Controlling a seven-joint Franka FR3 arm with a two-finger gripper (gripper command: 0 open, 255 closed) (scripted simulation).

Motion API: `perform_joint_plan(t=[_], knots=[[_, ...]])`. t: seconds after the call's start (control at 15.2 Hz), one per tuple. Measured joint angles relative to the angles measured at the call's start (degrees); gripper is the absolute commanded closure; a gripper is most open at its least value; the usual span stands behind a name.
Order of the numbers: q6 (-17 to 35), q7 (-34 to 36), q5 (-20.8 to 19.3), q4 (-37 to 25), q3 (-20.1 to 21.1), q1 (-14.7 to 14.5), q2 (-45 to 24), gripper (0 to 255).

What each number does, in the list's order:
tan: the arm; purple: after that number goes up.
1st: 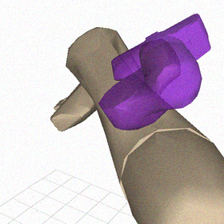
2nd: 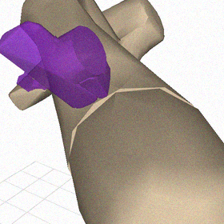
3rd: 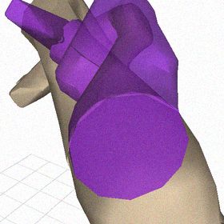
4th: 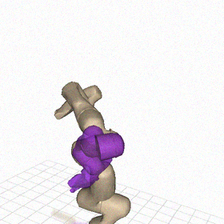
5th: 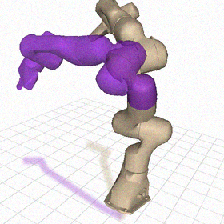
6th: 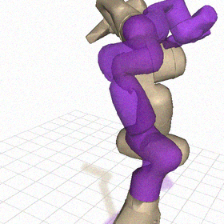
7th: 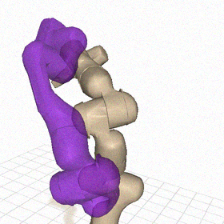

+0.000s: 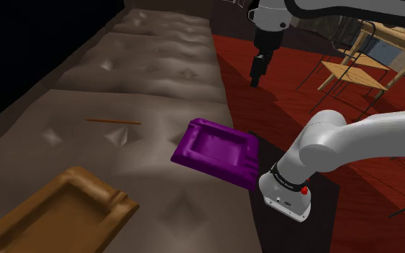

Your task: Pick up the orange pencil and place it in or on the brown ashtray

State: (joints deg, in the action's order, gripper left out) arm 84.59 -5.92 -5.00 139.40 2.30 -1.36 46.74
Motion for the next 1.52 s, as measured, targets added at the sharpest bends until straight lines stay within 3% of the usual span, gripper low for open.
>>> perform_joint_plan(t=[0.33, 0.79, 1.52], knots=[[4.20, 0.71, 0.89, -0.91, 2.08, -1.43, -4.56, 0], [13.01, 2.64, 1.60, -5.98, 7.09, -4.06, -17.09, 0], [22.10, 6.62, -2.62, -18.99, 14.61, -7.07, -37.87, 0]])
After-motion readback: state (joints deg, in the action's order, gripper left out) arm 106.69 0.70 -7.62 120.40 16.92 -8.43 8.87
